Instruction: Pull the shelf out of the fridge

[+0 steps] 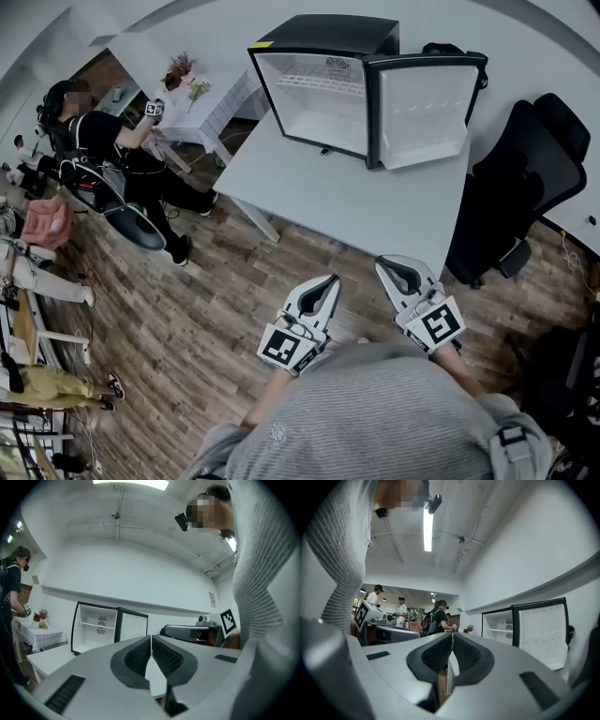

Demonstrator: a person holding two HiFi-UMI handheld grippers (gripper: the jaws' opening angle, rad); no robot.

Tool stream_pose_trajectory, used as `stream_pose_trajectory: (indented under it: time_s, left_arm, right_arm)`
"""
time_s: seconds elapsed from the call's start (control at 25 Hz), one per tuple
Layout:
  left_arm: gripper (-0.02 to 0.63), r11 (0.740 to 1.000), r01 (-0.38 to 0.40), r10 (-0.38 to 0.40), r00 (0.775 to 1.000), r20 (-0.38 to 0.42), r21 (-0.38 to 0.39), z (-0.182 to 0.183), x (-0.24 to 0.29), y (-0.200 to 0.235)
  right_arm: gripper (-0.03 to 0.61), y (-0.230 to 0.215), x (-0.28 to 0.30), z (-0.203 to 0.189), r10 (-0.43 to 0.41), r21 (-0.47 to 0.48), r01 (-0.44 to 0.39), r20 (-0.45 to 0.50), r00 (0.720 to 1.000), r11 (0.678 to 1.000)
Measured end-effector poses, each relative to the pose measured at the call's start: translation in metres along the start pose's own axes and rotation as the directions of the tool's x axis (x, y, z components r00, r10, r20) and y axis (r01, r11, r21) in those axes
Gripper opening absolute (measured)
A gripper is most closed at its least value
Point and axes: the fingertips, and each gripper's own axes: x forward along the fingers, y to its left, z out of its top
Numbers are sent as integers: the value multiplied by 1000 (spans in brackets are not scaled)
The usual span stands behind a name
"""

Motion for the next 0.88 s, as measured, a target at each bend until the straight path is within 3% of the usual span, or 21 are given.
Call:
stream_pose_trajectory:
  time_s: [0.28,0.48,0.64,0.88]
  left_arm:
    - [17,1000,9,-9,999,47,9,10,10,-5]
    - [17,1000,-9,9,1000,12,0,2,12,-6]
    - [17,1000,-6,5,998,57,21,15,20,-9]
    - [17,999,-19,17,998,56,30,18,21,-7]
  right_arm:
    - [14,-5,0,-3,2,-28,-2,-20,1000,1000]
    - [14,-12,-2,-2,4,-28,-4,-15,1000,1000]
    - [14,-16,-1,-2,12,-23,-12,-16,1000,1000]
    - [14,-20,0,-2,13,-20,-14,-14,1000,1000]
